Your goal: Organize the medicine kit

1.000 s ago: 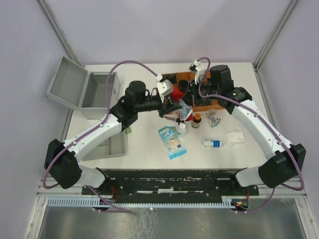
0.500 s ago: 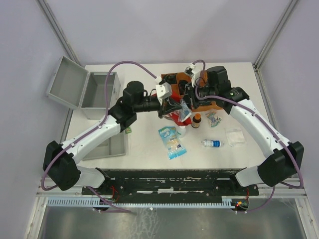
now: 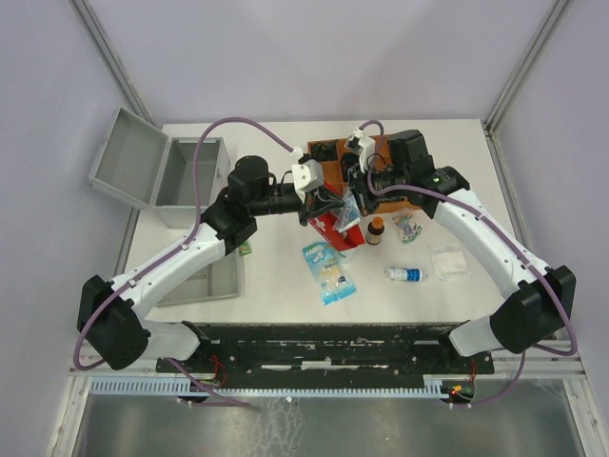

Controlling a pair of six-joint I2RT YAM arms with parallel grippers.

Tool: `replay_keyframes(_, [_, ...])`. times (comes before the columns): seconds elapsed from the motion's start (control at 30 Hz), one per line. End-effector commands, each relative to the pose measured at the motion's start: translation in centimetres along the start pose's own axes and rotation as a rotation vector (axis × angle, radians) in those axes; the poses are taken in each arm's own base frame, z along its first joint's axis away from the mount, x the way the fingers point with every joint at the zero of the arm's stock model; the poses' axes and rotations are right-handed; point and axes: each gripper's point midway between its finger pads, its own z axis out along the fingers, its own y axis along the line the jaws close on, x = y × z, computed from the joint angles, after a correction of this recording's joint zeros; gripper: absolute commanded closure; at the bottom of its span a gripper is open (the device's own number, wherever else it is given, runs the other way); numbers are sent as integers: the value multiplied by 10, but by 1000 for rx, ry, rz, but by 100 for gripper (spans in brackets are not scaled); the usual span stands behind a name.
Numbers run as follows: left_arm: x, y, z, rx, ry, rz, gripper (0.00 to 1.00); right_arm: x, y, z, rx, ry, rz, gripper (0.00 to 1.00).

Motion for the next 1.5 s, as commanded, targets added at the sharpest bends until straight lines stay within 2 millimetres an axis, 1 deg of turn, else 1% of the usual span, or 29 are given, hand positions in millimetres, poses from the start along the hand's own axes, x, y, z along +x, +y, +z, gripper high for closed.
replay_keyframes(0.0, [-30, -4, -3, 23, -88, 90, 94, -4, 8, 2, -41, -8, -46, 99])
replay_keyframes(0.07, [-25, -2, -3, 20, -75, 102, 94, -4, 11, 3, -52, -5, -45, 99])
replay_keyframes(0.17, [-10, -1, -4, 11, -41, 127, 94, -7, 13, 1, -54, -12, -44, 99])
replay_keyframes(0.33, [11, 7, -16, -63, 14, 205, 95, -10, 16, -2, -53, -28, -49, 99])
replay_keyframes(0.43, [22, 23, -25, -164, 57, 242, 97, -10, 20, -4, -71, -31, -54, 99])
replay_keyframes(0.53, [28, 40, -29, -259, 74, 261, 97, -9, 25, -3, -108, -24, -49, 99])
replay_keyframes(0.63, [32, 46, -32, -288, 96, 295, 97, -7, 22, -2, -92, -18, -54, 99])
replay_keyframes(0.77, [32, 60, -42, -363, 143, 370, 97, -9, 15, -5, -43, -25, -68, 99])
replay_keyframes(0.9, [40, 61, -45, -371, 193, 402, 97, -14, 12, -5, -15, -36, -61, 99])
replay_keyframes(0.97, [48, 54, -42, -333, 207, 384, 96, -17, 7, -3, 9, -43, -51, 99])
replay_keyframes(1.07, [57, 36, -34, -243, 199, 345, 90, -21, 0, 0, 43, -49, -32, 99])
replay_keyframes(1.2, [60, 24, -28, -171, 212, 330, 80, -23, -8, 1, 79, -54, -23, 99])
replay_keyframes(1.3, [57, 22, -29, -153, 229, 333, 68, -23, -16, -2, 133, -59, -41, 99])
replay_keyframes(1.33, [57, 22, -30, -154, 237, 333, 63, -21, -17, -3, 142, -58, -50, 99])
replay_keyframes(1.47, [40, 28, -31, -191, 211, 329, 46, -16, -19, -2, 143, -52, -72, 99])
